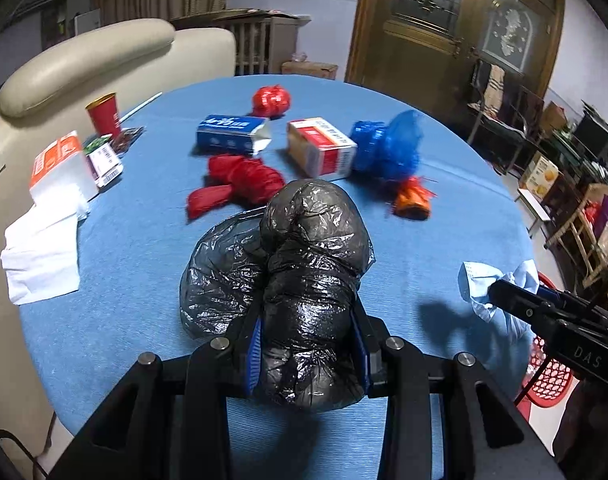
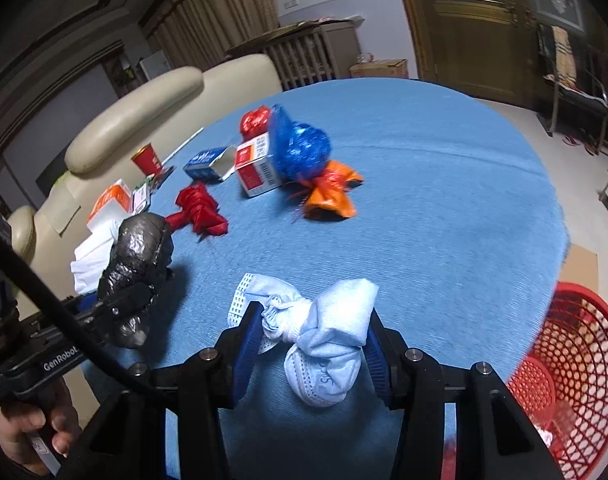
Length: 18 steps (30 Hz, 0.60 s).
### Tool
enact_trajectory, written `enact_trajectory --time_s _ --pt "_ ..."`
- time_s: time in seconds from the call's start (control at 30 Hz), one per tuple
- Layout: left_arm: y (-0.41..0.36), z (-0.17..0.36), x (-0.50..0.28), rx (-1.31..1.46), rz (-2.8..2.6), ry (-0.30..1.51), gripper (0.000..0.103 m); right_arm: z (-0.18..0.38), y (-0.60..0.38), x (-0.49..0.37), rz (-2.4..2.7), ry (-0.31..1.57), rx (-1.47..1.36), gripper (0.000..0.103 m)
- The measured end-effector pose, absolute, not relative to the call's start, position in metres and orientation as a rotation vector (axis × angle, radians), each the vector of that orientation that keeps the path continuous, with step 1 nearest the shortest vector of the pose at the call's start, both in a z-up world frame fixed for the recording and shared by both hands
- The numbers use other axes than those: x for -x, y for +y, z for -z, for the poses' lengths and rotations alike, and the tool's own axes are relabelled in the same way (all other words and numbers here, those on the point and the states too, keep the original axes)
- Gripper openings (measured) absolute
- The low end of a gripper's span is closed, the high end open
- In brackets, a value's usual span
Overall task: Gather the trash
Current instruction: 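Carry both bundles to the red basket and open both tools to drop them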
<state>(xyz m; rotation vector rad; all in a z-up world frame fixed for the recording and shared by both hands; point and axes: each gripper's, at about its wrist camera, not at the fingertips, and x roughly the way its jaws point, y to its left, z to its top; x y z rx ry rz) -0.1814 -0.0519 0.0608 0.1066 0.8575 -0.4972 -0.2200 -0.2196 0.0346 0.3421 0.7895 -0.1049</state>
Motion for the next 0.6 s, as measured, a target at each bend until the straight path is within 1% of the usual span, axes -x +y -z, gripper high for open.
enact_trajectory --time_s 0.3,0.6 --pt "-0.079 -0.066 0.199 -0.167 0.534 0.844 0.039 -0.039 -0.235 0.243 0.151 0.765 -0.364 0.051" --pt "-0.092 -0.070 0.206 -0.192 0.522 0.843 0.039 -0.042 -0.236 0.244 0.183 0.762 -0.330 0.050"
